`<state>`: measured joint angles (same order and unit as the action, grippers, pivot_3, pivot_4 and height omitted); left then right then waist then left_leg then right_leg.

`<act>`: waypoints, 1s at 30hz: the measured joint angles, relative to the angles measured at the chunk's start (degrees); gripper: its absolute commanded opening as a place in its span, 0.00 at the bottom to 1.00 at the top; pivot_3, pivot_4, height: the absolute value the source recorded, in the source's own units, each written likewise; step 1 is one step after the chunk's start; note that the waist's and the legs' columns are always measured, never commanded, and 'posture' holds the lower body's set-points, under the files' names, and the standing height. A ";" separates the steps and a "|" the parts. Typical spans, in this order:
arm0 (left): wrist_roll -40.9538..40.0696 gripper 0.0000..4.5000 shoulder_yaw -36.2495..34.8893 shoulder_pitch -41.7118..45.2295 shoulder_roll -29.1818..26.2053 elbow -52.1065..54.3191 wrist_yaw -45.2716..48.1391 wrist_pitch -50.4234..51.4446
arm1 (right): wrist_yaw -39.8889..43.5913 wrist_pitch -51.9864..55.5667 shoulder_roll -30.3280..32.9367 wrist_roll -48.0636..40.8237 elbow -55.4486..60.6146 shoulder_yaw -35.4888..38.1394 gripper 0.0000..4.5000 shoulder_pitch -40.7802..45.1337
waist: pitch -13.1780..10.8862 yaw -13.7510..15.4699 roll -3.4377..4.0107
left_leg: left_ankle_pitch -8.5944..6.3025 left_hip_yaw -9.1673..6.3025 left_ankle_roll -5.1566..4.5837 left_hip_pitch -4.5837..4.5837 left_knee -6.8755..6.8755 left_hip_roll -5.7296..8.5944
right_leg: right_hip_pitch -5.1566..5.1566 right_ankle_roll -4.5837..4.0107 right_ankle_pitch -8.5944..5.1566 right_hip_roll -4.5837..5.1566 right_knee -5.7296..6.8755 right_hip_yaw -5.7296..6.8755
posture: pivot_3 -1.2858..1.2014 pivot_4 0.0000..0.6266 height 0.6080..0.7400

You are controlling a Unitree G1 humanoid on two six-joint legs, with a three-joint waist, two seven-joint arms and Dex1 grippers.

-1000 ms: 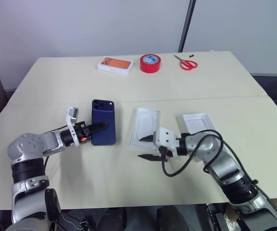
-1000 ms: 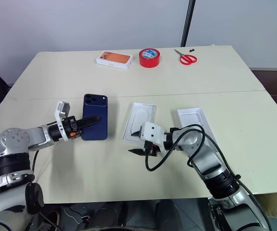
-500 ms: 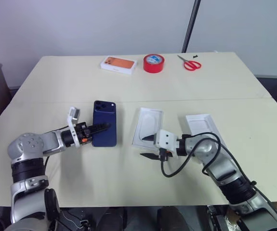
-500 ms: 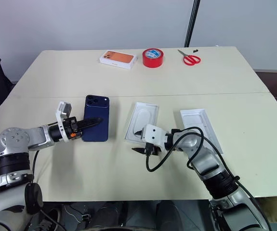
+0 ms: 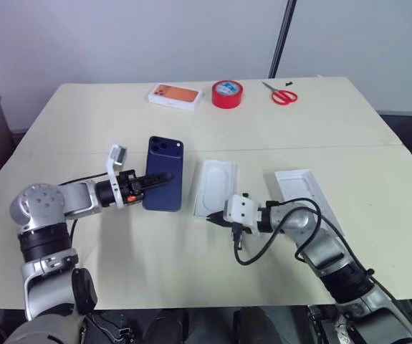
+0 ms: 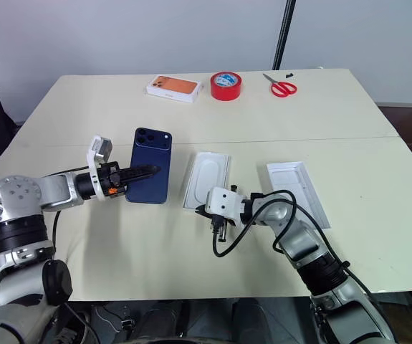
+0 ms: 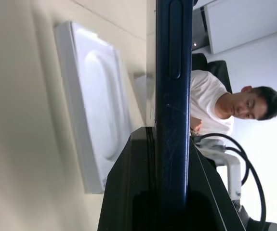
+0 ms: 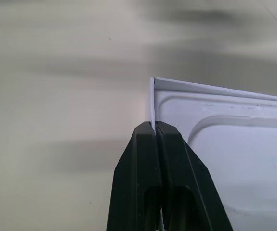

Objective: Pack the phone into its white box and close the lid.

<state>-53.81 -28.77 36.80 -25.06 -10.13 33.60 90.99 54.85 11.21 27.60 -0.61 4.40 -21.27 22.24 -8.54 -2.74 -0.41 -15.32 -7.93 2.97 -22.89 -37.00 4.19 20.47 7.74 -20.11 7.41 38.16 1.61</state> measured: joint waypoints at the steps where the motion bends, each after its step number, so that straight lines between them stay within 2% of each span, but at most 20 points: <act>1: 0.00 0.06 -0.25 0.00 0.00 -0.13 -0.26 0.05 | 0.30 0.19 -0.07 -0.37 0.09 -0.02 0.01 0.00 | 0.00 0.08 0.00 | 0.00 0.00 0.00 -0.01 0.00 0.01 | 0.00 0.00 0.00 0.01 -0.01 0.00 | 0.52 0.24 1.00; 6: -0.03 0.06 -2.58 0.13 1.29 -0.53 -2.42 0.00 | 1.93 0.56 -1.32 -1.50 1.82 -0.94 0.01 0.00 | -0.01 0.26 -0.01 | 0.00 -0.01 0.00 -0.02 -0.01 0.02 | -0.01 0.00 0.00 0.01 -0.02 0.00 | 0.52 0.24 1.00; 13: 0.38 0.06 -4.06 -0.01 7.53 -0.16 -8.73 0.19 | 2.01 0.83 -2.40 -0.75 2.14 -3.22 0.01 0.13 | -0.01 0.24 -0.02 | 0.00 -0.01 0.00 -0.03 -0.03 0.03 | -0.01 0.00 0.00 0.02 -0.02 0.01 | 0.52 0.24 1.00; 16: 0.61 0.06 -5.49 -1.28 11.04 1.69 -11.90 0.98 | 2.70 0.73 -1.84 -0.82 2.33 -3.21 0.21 0.10 | -0.02 0.17 -0.03 | 0.00 0.01 0.00 -0.04 -0.02 0.02 | 0.00 0.00 0.00 0.02 -0.02 0.00 | 0.52 0.24 1.00; 19: 0.59 0.06 -5.65 -3.38 12.59 3.59 -13.75 1.02 | 3.56 0.35 -1.07 -1.05 2.57 -2.97 0.57 0.10 | -0.02 0.23 -0.04 | 0.00 0.01 0.00 -0.04 -0.03 0.00 | 0.01 0.00 0.00 0.00 -0.01 0.01 | 0.52 0.24 1.00; 20: 0.58 0.06 -5.98 -3.50 13.09 3.85 -14.17 1.02 | 3.86 0.18 -0.76 -1.47 2.84 -2.66 0.66 0.10 | -0.02 0.29 -0.04 | 0.00 0.00 0.00 -0.04 -0.03 0.01 | -0.01 0.00 0.00 0.01 -0.01 0.01 | 0.52 0.24 1.00; 30: 0.72 0.06 -5.20 -3.42 18.40 5.24 -16.64 0.01 | 3.91 1.96 4.52 -7.62 6.25 7.79 0.66 0.24 | -0.05 0.74 -0.09 | 0.00 0.02 0.00 -0.08 -0.06 0.08 | -0.02 0.00 0.00 0.08 -0.05 0.04 | 0.52 0.24 1.00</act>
<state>-53.09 -33.98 33.37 -6.65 -4.89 16.96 91.00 58.77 13.17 32.12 -8.23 10.65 -13.48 22.48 -8.59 -2.01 -0.50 -15.33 -7.90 2.97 -22.97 -37.06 4.27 20.45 7.74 -20.11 7.49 38.11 1.65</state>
